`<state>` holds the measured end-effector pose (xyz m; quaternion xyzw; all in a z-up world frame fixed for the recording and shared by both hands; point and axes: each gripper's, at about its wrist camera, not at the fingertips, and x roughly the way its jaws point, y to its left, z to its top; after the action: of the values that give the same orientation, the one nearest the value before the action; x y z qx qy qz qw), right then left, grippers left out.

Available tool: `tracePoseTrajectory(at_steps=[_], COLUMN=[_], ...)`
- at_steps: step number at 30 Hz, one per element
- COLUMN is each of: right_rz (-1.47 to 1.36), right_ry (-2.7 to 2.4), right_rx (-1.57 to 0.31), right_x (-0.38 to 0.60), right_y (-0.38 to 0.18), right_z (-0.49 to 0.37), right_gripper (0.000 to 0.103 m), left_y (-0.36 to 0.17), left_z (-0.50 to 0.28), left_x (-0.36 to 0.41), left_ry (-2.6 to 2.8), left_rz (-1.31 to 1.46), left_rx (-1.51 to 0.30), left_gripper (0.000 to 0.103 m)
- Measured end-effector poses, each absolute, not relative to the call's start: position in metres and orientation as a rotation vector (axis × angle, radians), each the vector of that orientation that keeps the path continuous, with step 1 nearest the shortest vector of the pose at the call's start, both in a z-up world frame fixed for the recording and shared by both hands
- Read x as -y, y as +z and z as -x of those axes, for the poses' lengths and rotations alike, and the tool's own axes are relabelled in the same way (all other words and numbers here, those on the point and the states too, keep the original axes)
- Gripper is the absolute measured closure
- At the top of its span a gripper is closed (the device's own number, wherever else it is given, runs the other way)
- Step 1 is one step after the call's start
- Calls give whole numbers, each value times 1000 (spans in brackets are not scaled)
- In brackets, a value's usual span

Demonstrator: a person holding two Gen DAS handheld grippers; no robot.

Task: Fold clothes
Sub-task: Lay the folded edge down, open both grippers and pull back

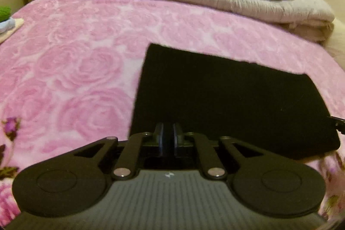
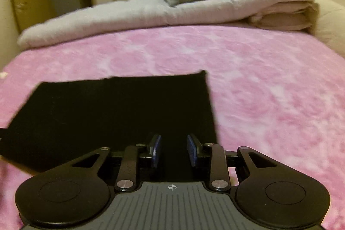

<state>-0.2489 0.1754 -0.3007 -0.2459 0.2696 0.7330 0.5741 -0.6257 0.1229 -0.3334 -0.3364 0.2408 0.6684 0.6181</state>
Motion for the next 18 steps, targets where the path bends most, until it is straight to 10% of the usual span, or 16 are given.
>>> tracePoseTrajectory(at_steps=[18], right_rz=[647], right_ry=[1560], right_rx=[-796], right_x=[-113], right_y=[-291], right_z=[251], right_gripper=[70], left_y=[-311], left_z=[592], left_x=[-51], left_ry=[1609], left_rz=[840], left_rx=[-642], left_gripper=[86])
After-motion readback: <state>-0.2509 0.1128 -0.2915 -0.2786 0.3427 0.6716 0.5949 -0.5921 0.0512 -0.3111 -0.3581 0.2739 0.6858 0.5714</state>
